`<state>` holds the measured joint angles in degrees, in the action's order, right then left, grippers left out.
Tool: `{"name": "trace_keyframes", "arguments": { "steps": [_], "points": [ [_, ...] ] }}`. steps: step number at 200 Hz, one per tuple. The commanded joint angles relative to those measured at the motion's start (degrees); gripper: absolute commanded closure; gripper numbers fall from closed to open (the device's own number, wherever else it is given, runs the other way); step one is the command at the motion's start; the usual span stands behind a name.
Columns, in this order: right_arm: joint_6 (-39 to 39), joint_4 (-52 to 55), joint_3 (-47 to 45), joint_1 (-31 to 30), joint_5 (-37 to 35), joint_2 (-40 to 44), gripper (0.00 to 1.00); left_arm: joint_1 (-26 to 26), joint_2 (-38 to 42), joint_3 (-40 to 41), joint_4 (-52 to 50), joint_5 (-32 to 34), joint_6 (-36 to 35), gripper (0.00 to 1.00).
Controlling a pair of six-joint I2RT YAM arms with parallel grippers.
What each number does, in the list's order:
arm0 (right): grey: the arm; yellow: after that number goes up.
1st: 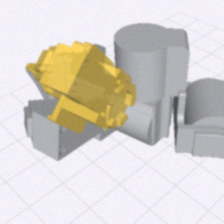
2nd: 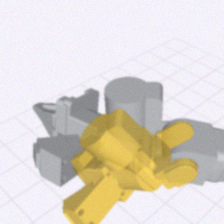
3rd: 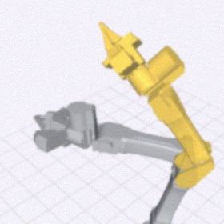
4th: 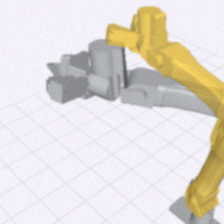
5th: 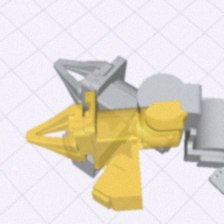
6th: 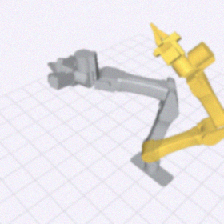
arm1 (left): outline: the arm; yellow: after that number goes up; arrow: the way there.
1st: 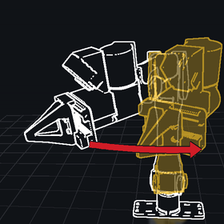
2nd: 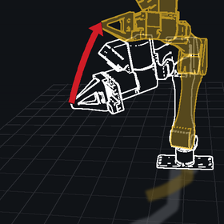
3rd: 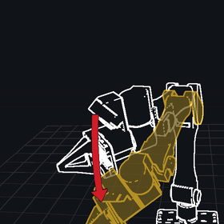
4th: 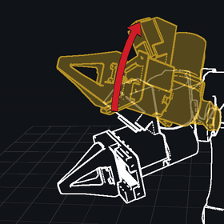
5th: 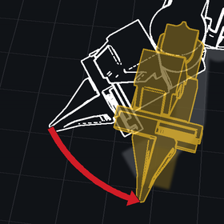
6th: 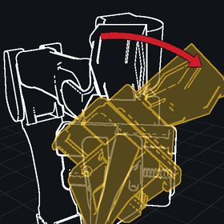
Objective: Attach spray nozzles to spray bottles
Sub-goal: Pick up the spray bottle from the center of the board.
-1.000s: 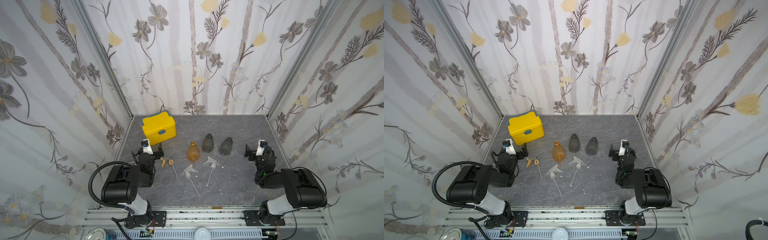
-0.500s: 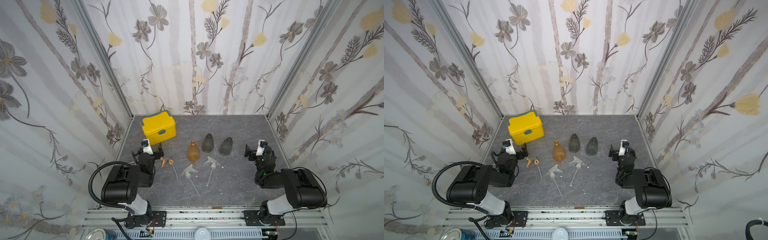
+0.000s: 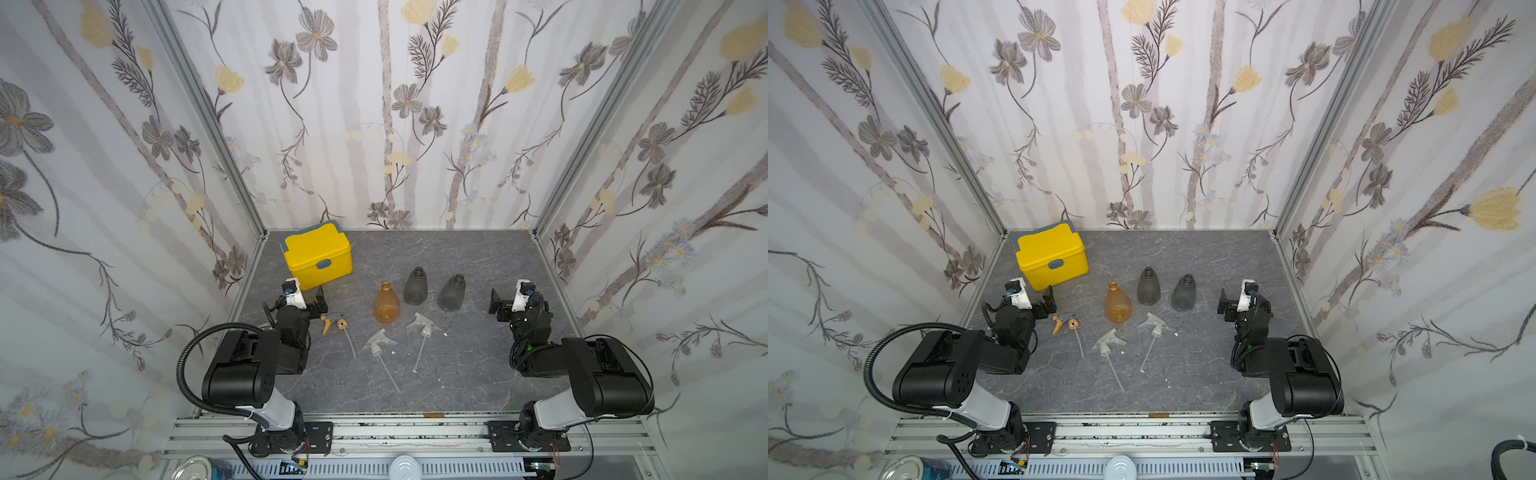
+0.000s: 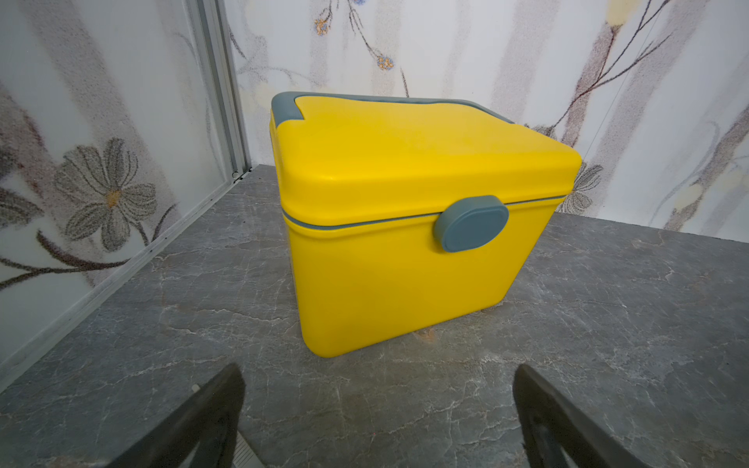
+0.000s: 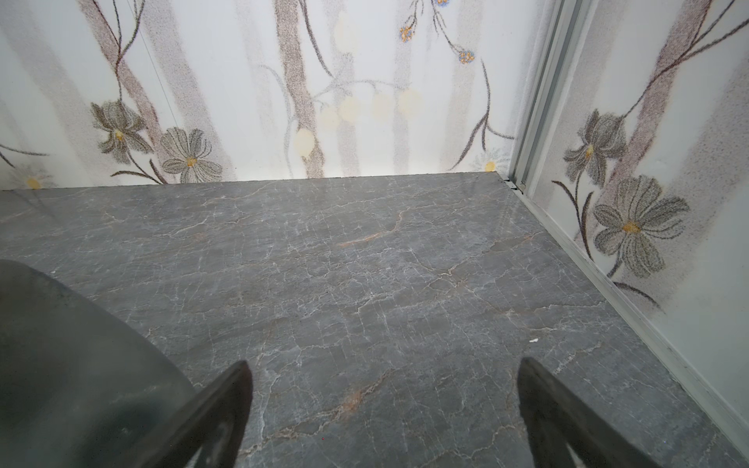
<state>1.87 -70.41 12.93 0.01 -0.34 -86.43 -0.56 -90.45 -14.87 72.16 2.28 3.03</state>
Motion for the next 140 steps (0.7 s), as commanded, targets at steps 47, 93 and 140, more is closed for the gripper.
{"name": "trace_keyframes", "arguments": {
  "steps": [47, 93, 140],
  "points": [
    [-0.2, -1.7, -0.1, 0.0, 0.2, 0.3, 0.0, 0.0, 0.1, -0.2, 1.1, -0.1, -0.1, 0.0],
    [0.0, -1.4, 0.1, 0.0, 0.0, 0.1, 0.0, 0.1, 0.0, -0.2, 1.1, -0.1, -0.1, 0.0],
    [1.8, 21.7, 9.7, -0.4, -6.9, 8.0, 0.0, -0.6, 17.0, -13.6, -29.8, 5.8, 4.3, 0.0]
  ]
}}
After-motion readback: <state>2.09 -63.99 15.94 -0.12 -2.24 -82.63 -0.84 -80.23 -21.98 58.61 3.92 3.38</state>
